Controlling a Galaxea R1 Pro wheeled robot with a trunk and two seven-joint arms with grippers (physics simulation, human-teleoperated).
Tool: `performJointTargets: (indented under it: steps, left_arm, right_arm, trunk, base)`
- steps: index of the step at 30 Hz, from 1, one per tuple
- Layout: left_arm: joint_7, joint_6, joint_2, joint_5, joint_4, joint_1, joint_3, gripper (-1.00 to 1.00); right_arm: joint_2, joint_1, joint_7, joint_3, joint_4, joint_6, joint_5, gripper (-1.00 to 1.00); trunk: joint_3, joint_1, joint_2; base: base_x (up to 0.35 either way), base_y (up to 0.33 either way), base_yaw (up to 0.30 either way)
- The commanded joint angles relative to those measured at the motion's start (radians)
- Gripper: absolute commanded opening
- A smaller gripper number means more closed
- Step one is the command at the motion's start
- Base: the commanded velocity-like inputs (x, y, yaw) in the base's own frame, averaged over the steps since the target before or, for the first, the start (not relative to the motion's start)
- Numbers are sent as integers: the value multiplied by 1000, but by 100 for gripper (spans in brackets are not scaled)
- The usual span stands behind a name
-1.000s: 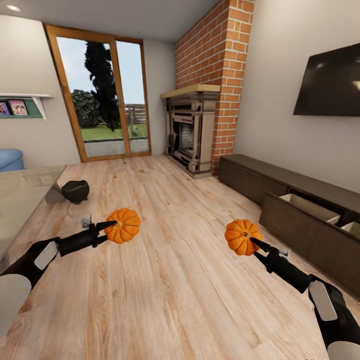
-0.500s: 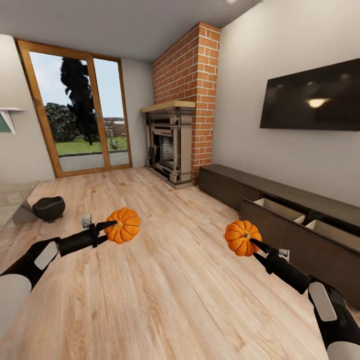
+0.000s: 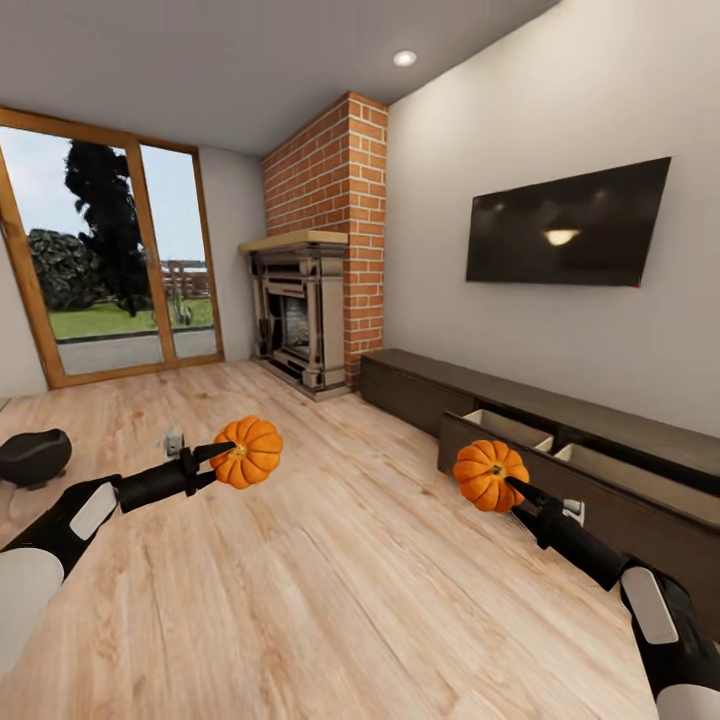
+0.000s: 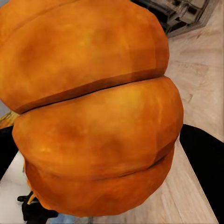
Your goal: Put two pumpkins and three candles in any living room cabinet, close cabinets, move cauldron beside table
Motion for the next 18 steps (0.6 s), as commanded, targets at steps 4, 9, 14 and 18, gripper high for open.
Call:
performJointTargets:
  steps: [4,9,14,18]
  left_arm:
    - [-21,6,2,14,0,-1,-17,-100]
    - [-25,6,2,14,0,-1,-21,-100]
    - [-26,6,2,14,0,-1,-21,-100]
    - [-26,6,2,14,0,-1,-21,-100]
  right_arm:
    - [0,-1,2,-10,2,10,-9,-100]
    - [1,-1,2,-12,2,10,-9,-100]
    - [1,-1,2,-13,3,10,-10,-100]
    - [1,-1,2,-16,5,10,-10,-100]
  trunk:
    - [18,-2,0]
    - [41,-4,2]
    - [65,-7,3]
    - [84,-8,4]
  base:
    - [0,0,-269]
    - [0,0,-269]
    - [0,0,-269]
    - [0,0,-268]
